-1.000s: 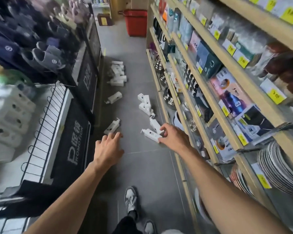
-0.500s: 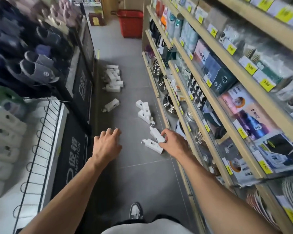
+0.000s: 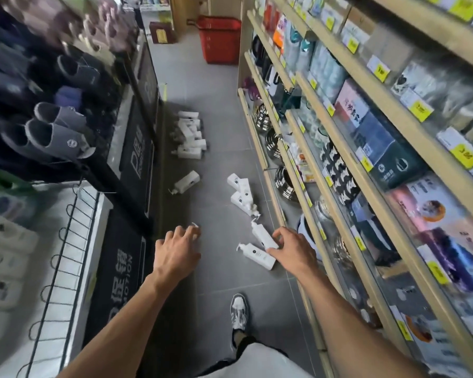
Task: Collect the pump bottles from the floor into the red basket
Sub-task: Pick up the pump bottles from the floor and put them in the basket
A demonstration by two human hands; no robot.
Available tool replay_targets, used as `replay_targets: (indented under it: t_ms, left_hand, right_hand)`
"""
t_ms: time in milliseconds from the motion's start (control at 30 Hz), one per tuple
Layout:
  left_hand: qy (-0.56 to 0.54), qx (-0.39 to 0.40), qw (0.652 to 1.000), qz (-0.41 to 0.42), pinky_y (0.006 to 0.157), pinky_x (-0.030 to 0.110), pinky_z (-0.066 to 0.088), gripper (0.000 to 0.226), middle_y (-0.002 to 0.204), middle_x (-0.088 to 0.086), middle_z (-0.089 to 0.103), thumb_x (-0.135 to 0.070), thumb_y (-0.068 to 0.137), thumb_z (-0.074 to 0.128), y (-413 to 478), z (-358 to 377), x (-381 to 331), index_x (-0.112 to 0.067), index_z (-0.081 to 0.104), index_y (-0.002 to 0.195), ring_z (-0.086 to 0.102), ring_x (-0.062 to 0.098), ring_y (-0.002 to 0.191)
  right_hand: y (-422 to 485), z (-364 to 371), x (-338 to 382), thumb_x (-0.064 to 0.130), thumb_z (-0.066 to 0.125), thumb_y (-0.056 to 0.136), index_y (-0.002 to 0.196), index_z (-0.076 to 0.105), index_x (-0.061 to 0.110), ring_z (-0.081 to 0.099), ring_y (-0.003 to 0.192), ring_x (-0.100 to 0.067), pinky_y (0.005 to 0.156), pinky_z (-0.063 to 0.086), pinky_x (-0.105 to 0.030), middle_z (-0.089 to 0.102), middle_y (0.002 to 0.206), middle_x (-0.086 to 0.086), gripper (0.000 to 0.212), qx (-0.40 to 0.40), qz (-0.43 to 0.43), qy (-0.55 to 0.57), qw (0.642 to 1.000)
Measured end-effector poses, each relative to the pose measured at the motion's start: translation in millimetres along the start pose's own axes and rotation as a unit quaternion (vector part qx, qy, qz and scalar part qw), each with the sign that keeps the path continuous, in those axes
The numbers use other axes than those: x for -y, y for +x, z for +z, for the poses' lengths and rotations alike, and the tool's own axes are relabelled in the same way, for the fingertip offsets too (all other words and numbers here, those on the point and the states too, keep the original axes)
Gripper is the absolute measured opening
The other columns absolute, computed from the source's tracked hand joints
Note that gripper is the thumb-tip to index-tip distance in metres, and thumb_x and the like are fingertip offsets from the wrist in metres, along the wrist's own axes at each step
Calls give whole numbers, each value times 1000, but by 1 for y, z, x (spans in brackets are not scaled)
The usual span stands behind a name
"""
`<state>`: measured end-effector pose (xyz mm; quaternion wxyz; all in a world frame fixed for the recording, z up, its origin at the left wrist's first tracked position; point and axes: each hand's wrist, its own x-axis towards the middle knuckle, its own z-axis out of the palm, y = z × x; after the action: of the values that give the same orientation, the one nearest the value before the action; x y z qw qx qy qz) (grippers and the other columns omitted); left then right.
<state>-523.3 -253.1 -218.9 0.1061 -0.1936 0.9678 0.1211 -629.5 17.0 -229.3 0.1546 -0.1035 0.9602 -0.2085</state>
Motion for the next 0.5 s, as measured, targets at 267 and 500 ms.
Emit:
replay_targets:
  t_ms: [267,500]
  left_hand:
    - [-5,19,999,-43,101,45,41,56,133,0,52,-50,92,60,68,-17,20,-33,42,142,51,27,124]
    - [-25,50,996,-68,102,48,43,58,133,1,52,-41,90,64,120,-2,48,-29,43,144,51,28,125]
  right_hand:
    - [94,-3,12,40,76,82,105,58,32,59,106,-21,73,40,-31,62,115,8,30,32,12,16,999]
    - [157,25,29,41,73,84,110,59,31,59,108,-23,78,46,-34,61,117,6,32,78,39,-5,996]
